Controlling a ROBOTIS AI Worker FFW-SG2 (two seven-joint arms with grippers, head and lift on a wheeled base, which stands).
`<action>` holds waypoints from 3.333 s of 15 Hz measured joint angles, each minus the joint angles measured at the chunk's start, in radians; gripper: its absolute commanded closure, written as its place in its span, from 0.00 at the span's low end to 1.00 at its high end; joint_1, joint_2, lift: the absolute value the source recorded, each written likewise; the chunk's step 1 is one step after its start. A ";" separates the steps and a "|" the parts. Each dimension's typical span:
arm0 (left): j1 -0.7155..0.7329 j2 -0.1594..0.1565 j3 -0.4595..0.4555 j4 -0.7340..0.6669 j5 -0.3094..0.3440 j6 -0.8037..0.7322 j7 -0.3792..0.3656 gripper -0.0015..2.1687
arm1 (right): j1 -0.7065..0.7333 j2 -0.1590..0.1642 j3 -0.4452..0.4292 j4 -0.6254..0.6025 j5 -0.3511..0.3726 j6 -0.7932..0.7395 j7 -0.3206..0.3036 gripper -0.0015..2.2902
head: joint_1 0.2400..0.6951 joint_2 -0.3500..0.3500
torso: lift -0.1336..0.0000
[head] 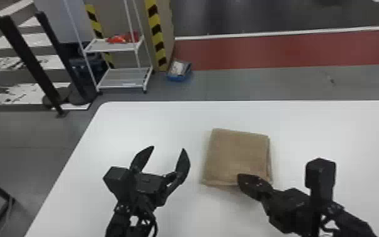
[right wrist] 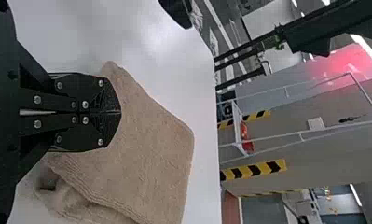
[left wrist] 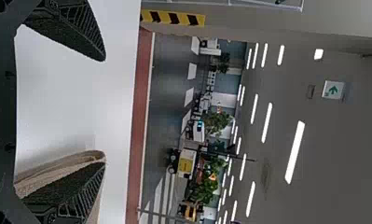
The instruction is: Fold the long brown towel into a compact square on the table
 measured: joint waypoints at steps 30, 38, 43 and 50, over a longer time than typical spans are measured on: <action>0.148 -0.005 0.213 -0.104 -0.069 -0.088 -0.048 0.03 | 0.253 0.000 -0.216 -0.059 -0.082 -0.638 -0.346 0.03 | 1.00 0.62 | 0.17; 0.222 -0.005 0.081 -0.204 -0.124 -0.016 0.190 0.03 | 0.278 0.000 -0.189 -0.059 -0.090 -0.660 -0.353 0.04 | 1.00 0.61 | 0.17; 0.236 -0.005 0.081 -0.214 -0.126 -0.017 0.189 0.03 | 0.281 0.000 -0.183 -0.060 -0.100 -0.663 -0.348 0.04 | 1.00 0.61 | 0.17; 0.234 -0.005 0.086 -0.209 -0.123 -0.018 0.189 0.03 | 0.282 0.000 -0.179 -0.060 -0.098 -0.660 -0.346 0.04 | 1.00 0.62 | 0.17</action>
